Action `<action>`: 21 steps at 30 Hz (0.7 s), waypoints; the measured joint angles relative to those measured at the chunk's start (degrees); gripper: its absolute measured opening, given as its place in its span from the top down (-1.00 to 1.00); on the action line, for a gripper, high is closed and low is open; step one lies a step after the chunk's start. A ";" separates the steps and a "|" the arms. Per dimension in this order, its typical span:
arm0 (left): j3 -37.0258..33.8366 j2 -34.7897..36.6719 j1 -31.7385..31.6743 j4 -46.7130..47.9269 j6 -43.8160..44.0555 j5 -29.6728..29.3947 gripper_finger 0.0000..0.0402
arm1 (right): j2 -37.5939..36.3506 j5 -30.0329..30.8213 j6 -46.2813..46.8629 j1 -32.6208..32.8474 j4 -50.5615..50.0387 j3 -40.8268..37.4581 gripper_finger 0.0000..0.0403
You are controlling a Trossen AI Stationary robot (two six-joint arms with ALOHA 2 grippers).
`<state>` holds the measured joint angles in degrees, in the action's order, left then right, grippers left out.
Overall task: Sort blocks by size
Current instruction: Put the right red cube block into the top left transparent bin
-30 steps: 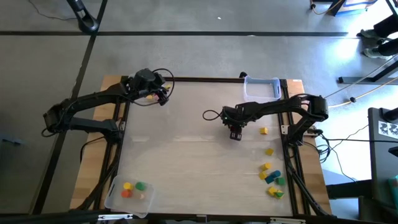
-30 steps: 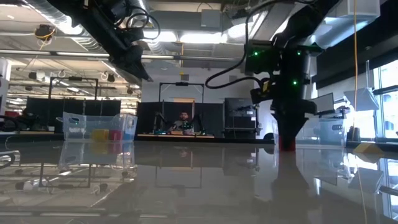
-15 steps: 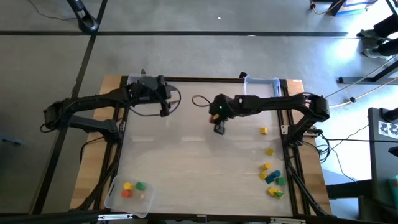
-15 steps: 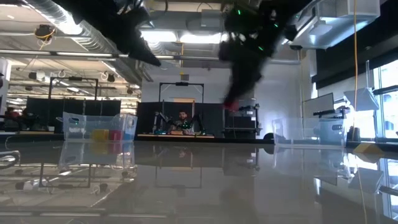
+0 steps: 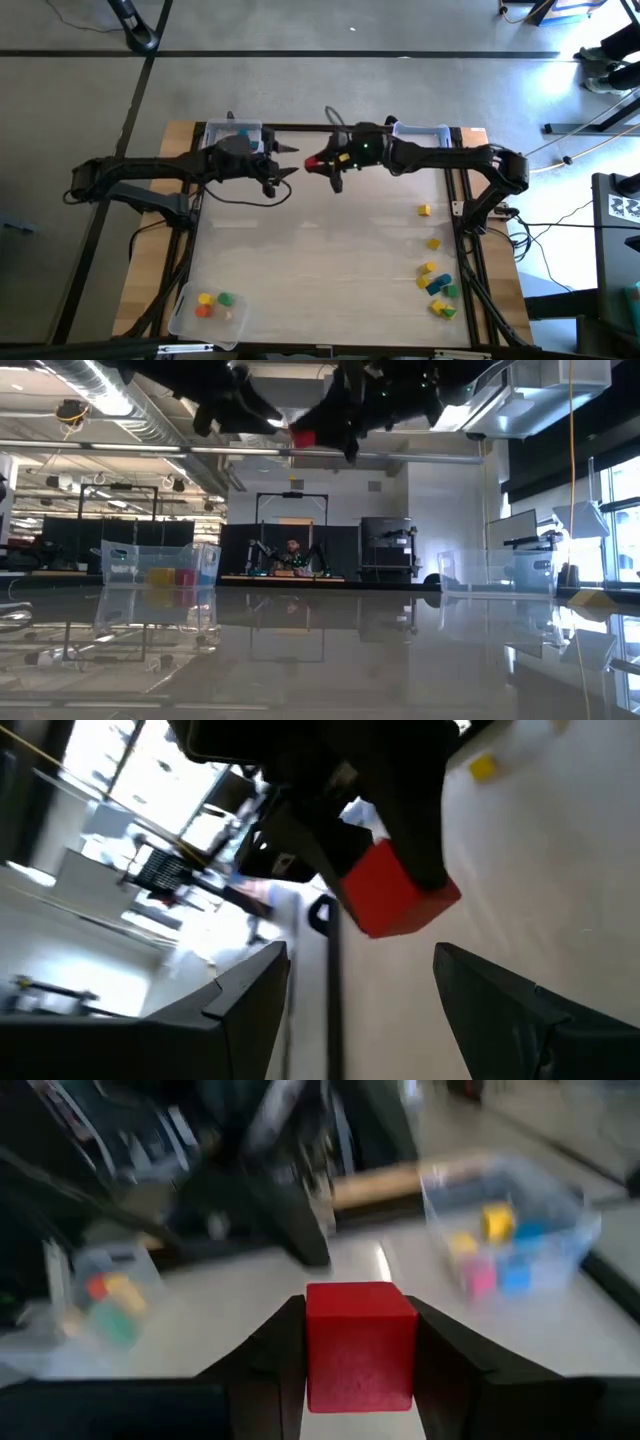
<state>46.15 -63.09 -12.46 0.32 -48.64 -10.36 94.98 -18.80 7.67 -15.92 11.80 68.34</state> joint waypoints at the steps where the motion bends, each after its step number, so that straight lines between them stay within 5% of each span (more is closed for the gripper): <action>1: 0.00 -0.02 0.25 -0.69 -0.37 -0.20 -0.19 | -0.01 -0.48 0.69 -0.02 1.66 0.00 0.33; 21: 0.02 -0.83 3.91 -15.91 -9.14 0.04 -0.19 | 0.28 -3.33 11.42 0.59 20.88 0.02 0.33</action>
<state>46.17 -63.92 -8.56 -15.59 -57.78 -10.33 95.26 -22.13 19.09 -15.34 32.69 68.36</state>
